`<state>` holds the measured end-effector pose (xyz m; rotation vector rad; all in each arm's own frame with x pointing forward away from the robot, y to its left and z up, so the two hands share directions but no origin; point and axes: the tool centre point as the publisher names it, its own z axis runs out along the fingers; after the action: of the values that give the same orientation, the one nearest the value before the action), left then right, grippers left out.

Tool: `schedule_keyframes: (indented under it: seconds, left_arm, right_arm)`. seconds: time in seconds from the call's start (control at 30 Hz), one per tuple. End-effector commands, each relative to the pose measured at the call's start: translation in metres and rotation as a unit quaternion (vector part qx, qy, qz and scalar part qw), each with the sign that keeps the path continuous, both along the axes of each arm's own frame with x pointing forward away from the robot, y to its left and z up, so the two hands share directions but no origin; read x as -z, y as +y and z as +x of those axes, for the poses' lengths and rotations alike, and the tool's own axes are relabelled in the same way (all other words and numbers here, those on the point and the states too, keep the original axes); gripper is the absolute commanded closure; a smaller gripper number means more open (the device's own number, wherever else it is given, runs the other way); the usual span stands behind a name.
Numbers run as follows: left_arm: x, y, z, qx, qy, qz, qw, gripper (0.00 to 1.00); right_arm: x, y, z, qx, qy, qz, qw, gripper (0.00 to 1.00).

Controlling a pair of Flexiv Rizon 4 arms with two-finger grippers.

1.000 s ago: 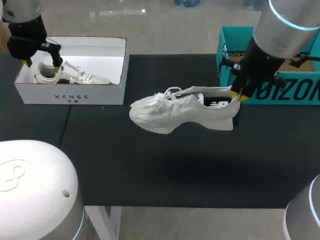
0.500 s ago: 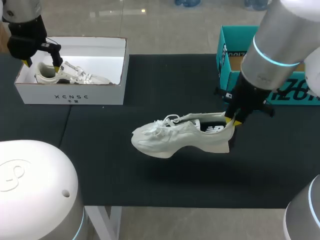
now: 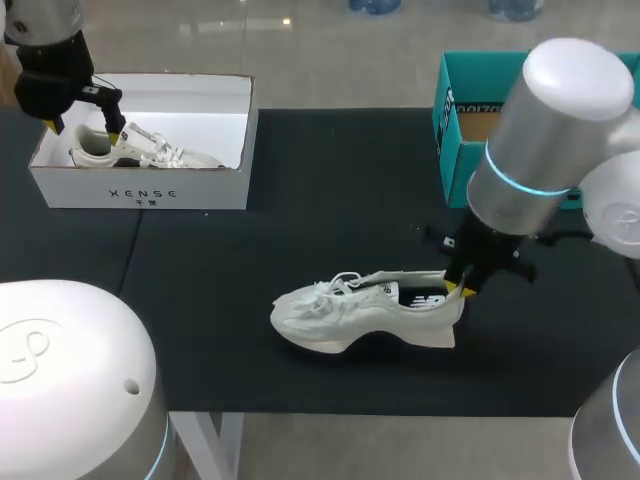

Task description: Take the shoe out of the shoebox, open the shoe tongue, remove and reinsert the insole, then place the shoe into the shoebox

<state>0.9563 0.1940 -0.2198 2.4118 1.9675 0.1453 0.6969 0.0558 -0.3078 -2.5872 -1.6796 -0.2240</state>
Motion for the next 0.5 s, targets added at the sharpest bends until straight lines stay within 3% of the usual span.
schedule_keyframes:
  seconds: [0.03,0.5]
  left_arm:
    - [0.000,0.000,-0.001,0.001,-0.001,0.000,1.000,0.00]
    - [0.000,0.000,-0.001,0.001,-0.001,0.000,1.000,0.00]
  right_arm:
    - [0.019,-0.001,-0.001,0.005,-0.001,0.014,1.000,1.00]
    - [0.035,-0.002,-0.006,0.025,-0.011,0.019,0.999,1.00]
